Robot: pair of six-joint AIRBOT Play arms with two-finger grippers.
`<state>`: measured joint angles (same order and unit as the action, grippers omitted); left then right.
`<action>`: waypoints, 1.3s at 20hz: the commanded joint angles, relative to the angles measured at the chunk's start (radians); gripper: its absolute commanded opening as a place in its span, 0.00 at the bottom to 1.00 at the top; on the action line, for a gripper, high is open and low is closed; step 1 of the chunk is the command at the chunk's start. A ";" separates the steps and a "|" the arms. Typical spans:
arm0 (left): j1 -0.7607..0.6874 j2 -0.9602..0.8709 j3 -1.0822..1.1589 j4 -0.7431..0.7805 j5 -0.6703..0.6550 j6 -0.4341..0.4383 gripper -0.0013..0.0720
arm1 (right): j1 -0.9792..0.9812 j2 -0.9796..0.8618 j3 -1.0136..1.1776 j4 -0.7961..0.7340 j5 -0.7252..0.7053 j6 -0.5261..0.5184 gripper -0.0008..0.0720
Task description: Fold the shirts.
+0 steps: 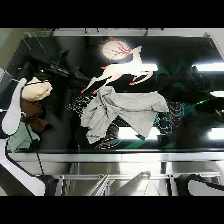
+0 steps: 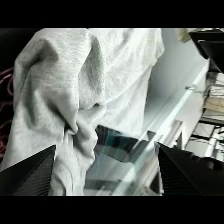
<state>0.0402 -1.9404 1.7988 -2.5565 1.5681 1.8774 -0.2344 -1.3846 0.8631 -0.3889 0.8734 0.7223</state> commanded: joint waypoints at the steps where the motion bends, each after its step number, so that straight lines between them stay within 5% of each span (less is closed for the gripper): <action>1: 0.080 0.002 -0.003 0.066 0.159 -0.079 1.00 | -0.111 -0.003 0.058 -0.246 0.152 0.201 0.61; 5: 0.054 0.211 -0.466 0.158 0.053 -0.002 1.00 | -0.215 0.061 -0.064 -0.381 0.312 0.308 0.60; 9: 0.024 0.352 -0.841 0.156 -0.191 0.035 0.99 | -0.147 0.087 -0.293 -0.314 0.226 0.296 0.60; 17: -0.078 0.296 -0.936 0.158 -0.331 0.035 0.97 | 0.180 -0.008 -0.336 -0.125 0.016 0.296 0.60; 18: -0.079 0.276 -0.914 0.157 -0.331 0.035 0.82 | 0.193 -0.020 -0.332 -0.103 0.017 0.296 0.56; 20: -0.079 0.244 -0.854 0.156 -0.316 0.035 0.59 | 0.197 -0.021 -0.323 -0.085 0.038 0.295 0.22; 21: -0.072 0.236 -0.816 0.157 -0.298 0.035 0.39 | 0.195 -0.018 -0.315 -0.085 0.058 0.295 0.21; 22: -0.066 0.234 -0.782 0.157 -0.278 0.037 0.11 | 0.194 -0.011 -0.307 -0.085 0.078 0.279 0.07; 23: -0.063 0.238 -0.749 0.157 -0.250 0.042 0.02 | 0.194 -0.002 -0.299 -0.084 0.101 0.259 0.03; 26: -0.040 0.298 -0.688 0.156 -0.155 0.042 0.03 | 0.191 0.071 -0.268 -0.085 0.162 0.245 0.03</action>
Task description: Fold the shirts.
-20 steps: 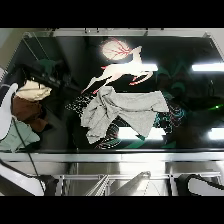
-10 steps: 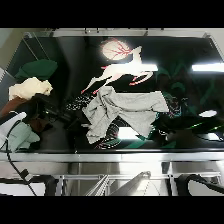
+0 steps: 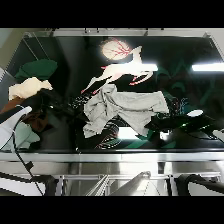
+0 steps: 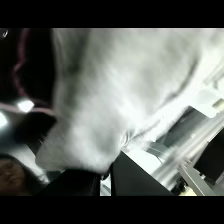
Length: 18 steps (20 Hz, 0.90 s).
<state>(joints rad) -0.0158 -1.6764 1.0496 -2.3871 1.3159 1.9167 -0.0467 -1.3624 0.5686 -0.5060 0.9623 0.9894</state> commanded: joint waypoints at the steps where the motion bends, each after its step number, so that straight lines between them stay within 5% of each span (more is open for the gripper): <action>1: 0.024 0.074 0.073 -0.016 0.136 0.002 0.02 | -0.004 0.092 0.043 0.036 0.096 -0.022 0.03; 7: 0.076 0.410 0.205 -0.199 0.373 -0.024 0.03 | -0.173 0.519 0.246 0.238 0.167 -0.064 0.03; 12: 0.137 0.679 0.470 -0.205 0.349 -0.079 0.04 | -0.457 0.907 0.507 0.253 -0.017 -0.103 0.03; 15: 0.208 0.771 0.539 -0.196 0.279 -0.095 0.05 | -0.589 0.977 0.544 0.248 -0.008 -0.072 0.03; 18: 0.253 0.793 0.444 -0.196 0.289 -0.111 0.05 | -0.598 0.920 0.526 0.260 0.158 0.002 0.03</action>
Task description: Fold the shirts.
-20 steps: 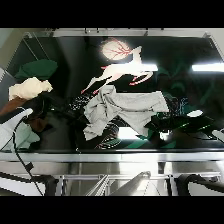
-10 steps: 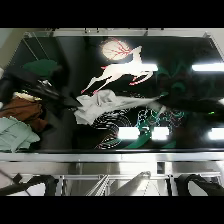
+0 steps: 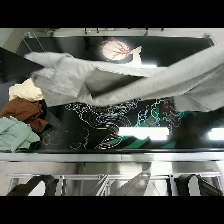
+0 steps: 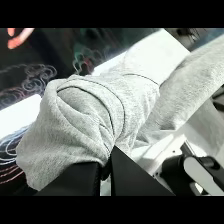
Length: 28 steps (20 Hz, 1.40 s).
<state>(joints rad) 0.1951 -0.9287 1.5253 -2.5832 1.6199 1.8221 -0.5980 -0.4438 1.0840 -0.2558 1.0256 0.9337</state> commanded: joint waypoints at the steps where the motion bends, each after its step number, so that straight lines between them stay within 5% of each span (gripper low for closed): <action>1: 0.042 0.040 -0.101 0.000 -0.023 -0.016 0.05 | -0.031 -0.034 -0.014 0.012 0.135 0.074 0.03; 5: 0.042 -0.060 -0.386 -0.003 -0.026 -0.014 0.07 | 0.135 -0.166 -0.200 0.013 0.175 0.060 0.03; 7: 0.042 -0.136 -0.478 -0.004 -0.051 -0.008 0.75 | 0.213 -0.224 -0.259 -0.001 0.151 0.027 0.03; 8: 0.042 -0.178 -0.509 -0.003 -0.086 0.002 1.00 | 0.248 -0.261 -0.274 -0.031 0.117 0.023 0.03; 12: 0.040 -0.346 -0.576 -0.003 -0.245 0.034 0.98 | 0.343 -0.466 -0.288 -0.144 0.049 0.024 0.03; 18: -0.094 -0.532 -0.576 0.061 -0.217 0.060 0.98 | 0.376 -0.766 -0.288 -0.260 0.050 0.024 0.03; 28: -0.179 -0.631 -0.576 0.174 -0.243 0.058 0.98 | 0.320 -0.750 -0.289 -0.481 0.177 0.079 0.03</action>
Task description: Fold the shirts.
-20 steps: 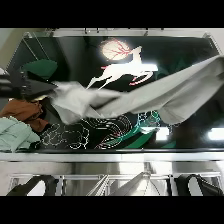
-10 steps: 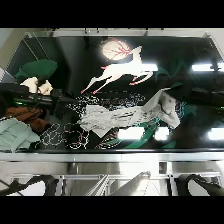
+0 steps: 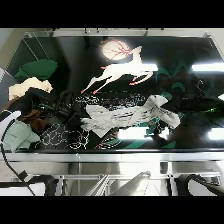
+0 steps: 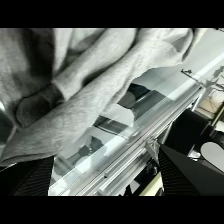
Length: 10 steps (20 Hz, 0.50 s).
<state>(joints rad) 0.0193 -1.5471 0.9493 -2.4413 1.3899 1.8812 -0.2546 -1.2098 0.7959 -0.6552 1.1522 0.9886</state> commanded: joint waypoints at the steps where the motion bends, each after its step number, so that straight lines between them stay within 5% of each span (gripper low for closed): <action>1: -0.003 -0.012 0.000 0.034 -0.043 -0.002 0.98 | -0.028 0.019 -0.001 -0.086 0.050 0.034 0.03; 5: -0.018 -0.012 0.000 0.032 -0.245 -0.002 0.98 | -0.019 0.019 -0.002 -0.082 0.044 0.034 0.03; 6: -0.022 -0.013 0.000 0.032 -0.280 -0.001 0.91 | -0.017 0.019 -0.002 -0.082 0.041 0.034 0.03; 7: -0.028 -0.016 0.000 0.032 -0.305 0.000 0.65 | -0.017 0.019 -0.002 -0.082 0.040 0.034 0.03; 8: -0.033 -0.024 0.001 0.032 -0.322 0.001 0.23 | -0.017 0.019 -0.002 -0.082 0.035 0.034 0.03; 9: -0.035 -0.039 0.009 0.031 -0.319 0.019 0.05 | -0.017 0.019 -0.002 -0.081 0.027 0.034 0.03; 10: -0.045 -0.061 0.027 0.021 -0.288 0.042 0.05 | -0.018 0.019 -0.002 -0.074 0.021 0.033 0.03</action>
<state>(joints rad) -0.0116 -1.5780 0.9573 -2.4126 1.1343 1.8874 -0.2729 -1.1915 0.7944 -0.7300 1.1881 1.0214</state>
